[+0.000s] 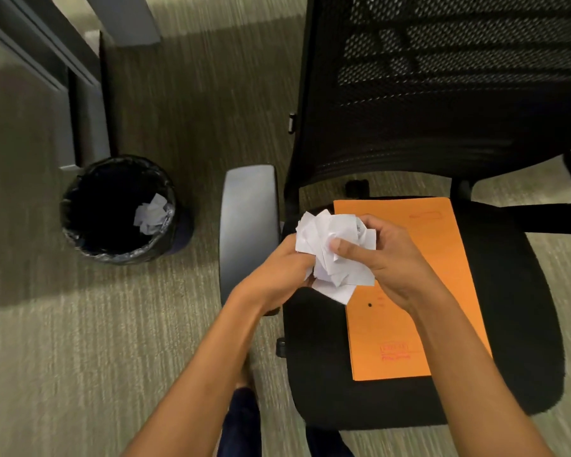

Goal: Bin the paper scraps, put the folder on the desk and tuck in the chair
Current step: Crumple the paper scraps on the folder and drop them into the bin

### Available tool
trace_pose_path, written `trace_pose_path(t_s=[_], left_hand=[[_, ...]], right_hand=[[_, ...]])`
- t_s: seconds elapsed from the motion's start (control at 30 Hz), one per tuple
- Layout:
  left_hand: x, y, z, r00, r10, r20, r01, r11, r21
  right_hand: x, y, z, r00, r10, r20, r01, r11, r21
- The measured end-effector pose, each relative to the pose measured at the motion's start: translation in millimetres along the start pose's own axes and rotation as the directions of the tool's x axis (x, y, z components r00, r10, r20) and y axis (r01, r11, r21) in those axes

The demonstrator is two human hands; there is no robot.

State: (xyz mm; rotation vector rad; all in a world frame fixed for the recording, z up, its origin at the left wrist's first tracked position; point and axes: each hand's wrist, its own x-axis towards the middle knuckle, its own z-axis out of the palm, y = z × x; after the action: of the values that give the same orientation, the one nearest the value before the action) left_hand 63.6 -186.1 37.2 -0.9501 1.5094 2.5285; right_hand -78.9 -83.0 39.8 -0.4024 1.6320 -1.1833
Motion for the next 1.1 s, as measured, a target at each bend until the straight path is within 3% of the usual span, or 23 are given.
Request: trace_pose_path(t_s=[0.13, 0.27, 0.43, 0.5, 0.63, 0.77, 1.0, 1.1], left_hand=[[-9.0, 0.1, -8.5, 0.999, -0.032, 0.039, 0.033, 0.999, -0.042], [-18.9, -8.4, -19.7, 0.999, -0.051, 0.016, 0.054, 0.966, -0.253], [-32.2, -4.8, -27.9, 0.984, 0.064, -0.168, -0.081, 0.992, -0.096], [-40.4, -1.1, -40.8, 0.972, 0.107, -0.210, -0.131, 0.986, -0.106], [-56.5, 8.6, -71.3, 0.946, 0.193, -0.260, -0.230, 0.966, -0.120], [-76.3, 13.8, -109.2, 0.917, 0.218, -0.333, -0.268, 0.957, -0.114], [-106.9, 18.7, -202.6, 0.770, 0.089, -0.632, -0.286, 0.933, -0.218], [-124.2, 24.2, -256.9, 0.688, 0.030, -0.725, -0.306, 0.918, -0.253]], right_hand=[[-4.2, 2.6, 8.0, 0.999, 0.046, -0.004, -0.046, 0.993, 0.104], [-6.6, 2.1, 13.9, 0.998, 0.056, -0.006, -0.054, 0.991, 0.126], [-5.4, -12.1, 37.4, 0.999, -0.032, -0.006, 0.032, 0.999, -0.006], [-1.4, -20.5, 51.8, 0.998, -0.065, -0.012, 0.065, 0.998, -0.018], [6.8, -36.5, 83.8, 0.997, 0.003, 0.083, -0.016, 0.989, 0.148], [17.0, -46.9, 127.6, 0.977, 0.040, 0.208, -0.079, 0.980, 0.184], [51.4, -58.7, 217.1, 0.948, 0.094, 0.303, -0.228, 0.867, 0.443], [75.4, -67.2, 276.2, 0.908, 0.146, 0.393, -0.333, 0.821, 0.463]])
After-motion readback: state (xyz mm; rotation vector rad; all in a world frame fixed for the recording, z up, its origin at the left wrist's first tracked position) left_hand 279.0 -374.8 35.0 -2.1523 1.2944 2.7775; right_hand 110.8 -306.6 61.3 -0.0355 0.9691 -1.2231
